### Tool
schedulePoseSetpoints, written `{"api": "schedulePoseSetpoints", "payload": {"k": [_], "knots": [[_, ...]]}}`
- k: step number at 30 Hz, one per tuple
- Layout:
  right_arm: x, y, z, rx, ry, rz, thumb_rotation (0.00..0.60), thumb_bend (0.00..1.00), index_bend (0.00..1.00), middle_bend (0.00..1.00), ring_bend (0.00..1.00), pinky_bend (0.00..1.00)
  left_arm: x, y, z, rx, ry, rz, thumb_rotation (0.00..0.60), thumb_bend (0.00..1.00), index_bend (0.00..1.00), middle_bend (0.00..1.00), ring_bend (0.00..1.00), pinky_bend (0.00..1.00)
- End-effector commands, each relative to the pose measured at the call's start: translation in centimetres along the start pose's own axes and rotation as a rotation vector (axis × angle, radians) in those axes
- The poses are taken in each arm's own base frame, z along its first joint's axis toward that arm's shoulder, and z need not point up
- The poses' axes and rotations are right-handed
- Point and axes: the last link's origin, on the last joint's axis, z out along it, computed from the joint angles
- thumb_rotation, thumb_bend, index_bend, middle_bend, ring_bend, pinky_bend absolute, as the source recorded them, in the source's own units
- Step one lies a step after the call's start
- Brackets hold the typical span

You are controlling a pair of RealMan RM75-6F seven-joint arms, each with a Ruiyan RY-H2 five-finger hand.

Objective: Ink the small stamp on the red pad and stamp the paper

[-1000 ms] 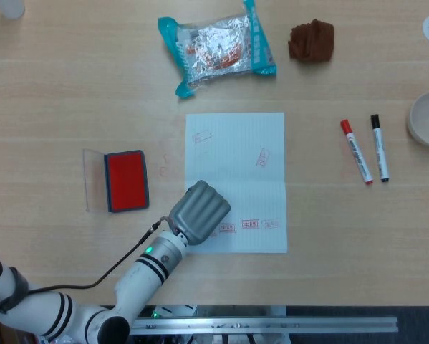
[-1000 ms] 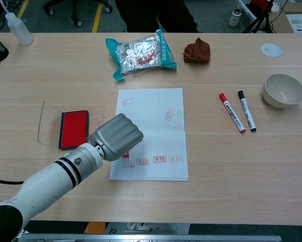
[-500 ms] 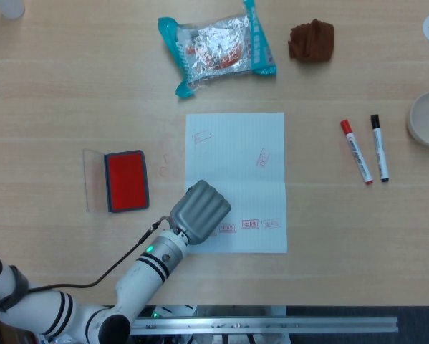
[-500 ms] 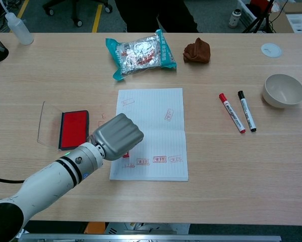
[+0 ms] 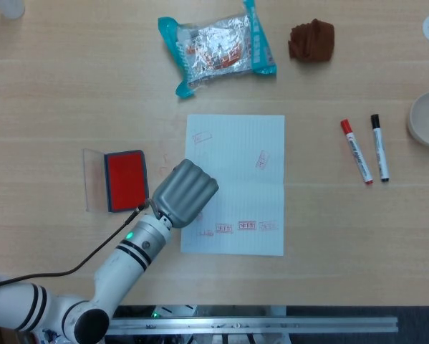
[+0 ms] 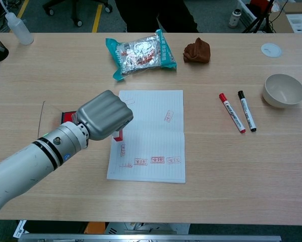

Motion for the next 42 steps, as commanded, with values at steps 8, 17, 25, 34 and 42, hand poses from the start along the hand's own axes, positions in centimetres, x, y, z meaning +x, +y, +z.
{"api": "schedulePoseSetpoints", "payload": {"k": [8, 17, 25, 34, 42], "knots": [[0.1, -0.2, -0.1, 0.002, 0.003, -0.003, 0.6, 0.2, 0.24, 0.36, 0.29, 0.3, -2.1, -1.7, -0.2, 0.009, -0.006, 0.041, 0.6, 0.27, 0.61, 1.0, 1.0, 1.0], [0.2, -0.2, -0.3, -0.006, 0.005, -0.006, 0.6, 0.2, 0.24, 0.36, 0.29, 0.3, -3.9, -2.9, 0.8, 0.029, -0.021, 0.044, 0.6, 0.27, 0.61, 1.0, 1.0, 1.0], [0.1, -0.2, -0.3, -0.008, 0.002, -0.008, 0.6, 0.2, 0.24, 0.36, 0.29, 0.3, -5.0, -3.6, 1.6, 0.041, -0.022, 0.048, 0.6, 0.27, 0.6, 1.0, 1.0, 1.0], [0.1, -0.3, -0.3, -0.009, 0.003, -0.009, 0.6, 0.2, 0.24, 0.36, 0.29, 0.3, -5.6, -3.8, 1.9, 0.057, -0.03, 0.057, 0.6, 0.27, 0.59, 1.0, 1.0, 1.0], [0.2, -0.2, -0.4, -0.013, 0.006, -0.009, 0.6, 0.2, 0.24, 0.36, 0.29, 0.3, -6.0, -4.3, 2.2, 0.077, -0.043, 0.077, 0.6, 0.27, 0.58, 1.0, 1.0, 1.0]]}}
